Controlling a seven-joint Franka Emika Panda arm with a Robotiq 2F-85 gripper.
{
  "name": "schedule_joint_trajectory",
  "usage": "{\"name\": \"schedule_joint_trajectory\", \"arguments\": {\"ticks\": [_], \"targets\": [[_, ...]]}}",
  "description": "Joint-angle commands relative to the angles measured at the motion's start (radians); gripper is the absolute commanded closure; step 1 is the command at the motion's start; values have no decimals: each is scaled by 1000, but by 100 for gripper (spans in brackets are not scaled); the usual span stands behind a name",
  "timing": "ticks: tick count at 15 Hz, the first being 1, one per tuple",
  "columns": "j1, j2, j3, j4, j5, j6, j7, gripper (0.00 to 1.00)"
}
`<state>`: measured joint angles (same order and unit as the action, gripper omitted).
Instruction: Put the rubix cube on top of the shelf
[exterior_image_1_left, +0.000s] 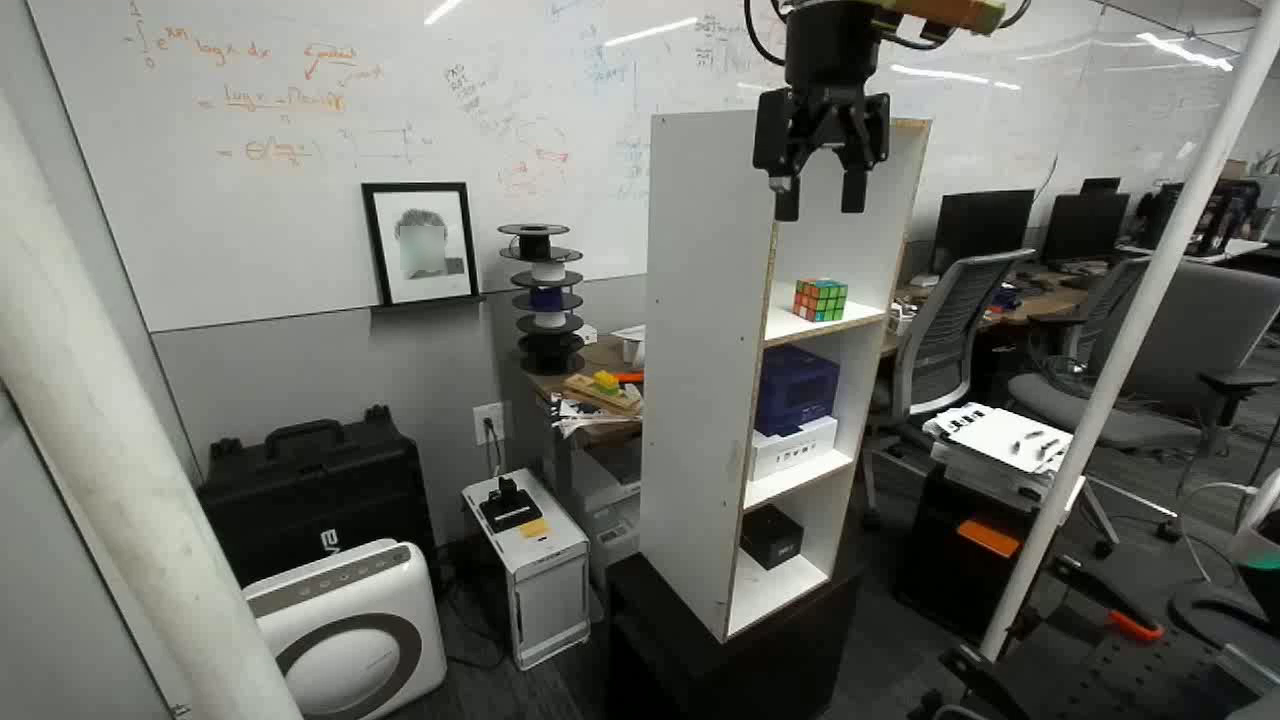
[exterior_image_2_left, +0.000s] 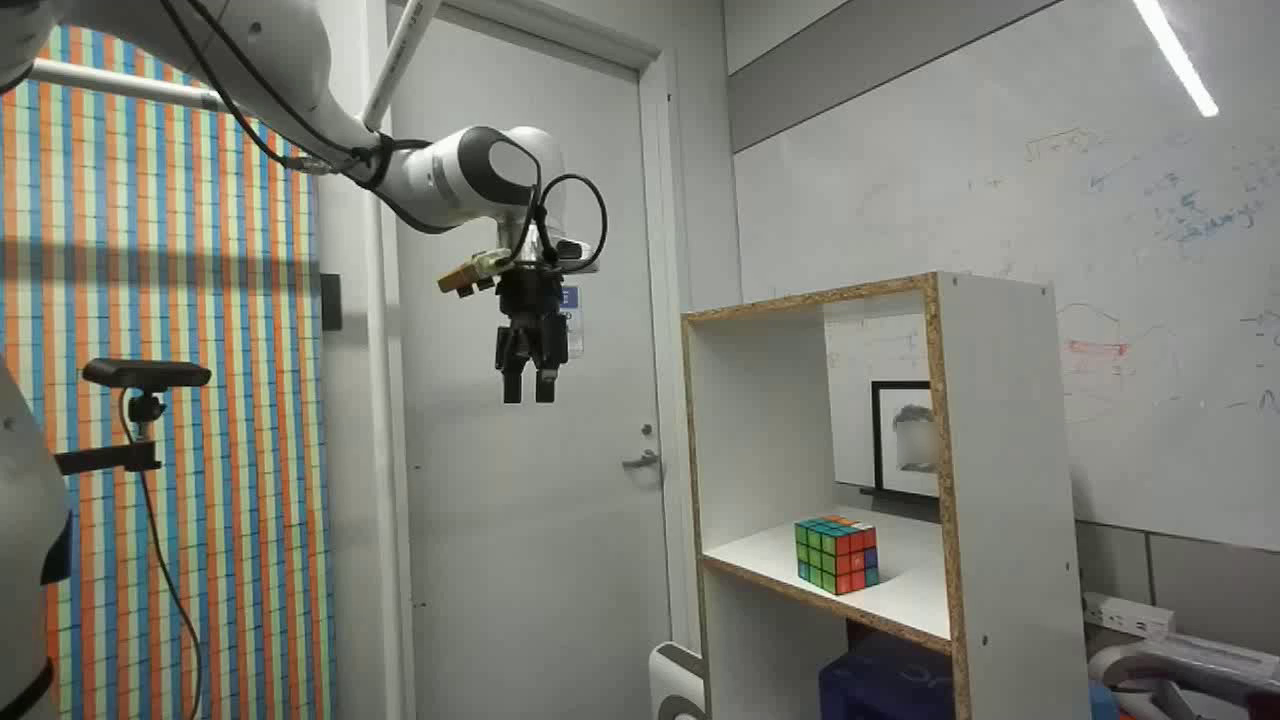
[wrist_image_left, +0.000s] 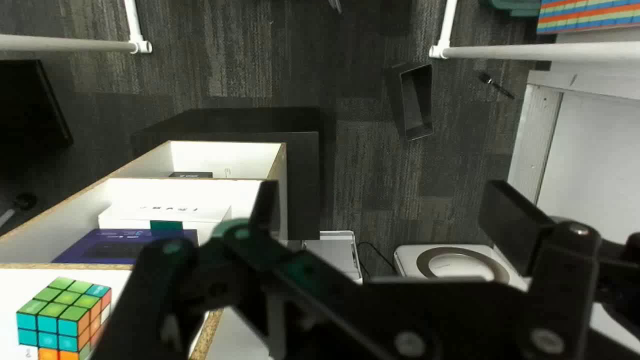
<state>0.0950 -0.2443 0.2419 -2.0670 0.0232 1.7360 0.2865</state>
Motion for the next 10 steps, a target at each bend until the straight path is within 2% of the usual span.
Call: {"name": "schedule_joint_trajectory", "arguments": {"ticks": [1,10], "targets": [[17,2,-15,5,-4,-1,3,0],[16,-3,-14,13,-4,-1,3,0]]}}
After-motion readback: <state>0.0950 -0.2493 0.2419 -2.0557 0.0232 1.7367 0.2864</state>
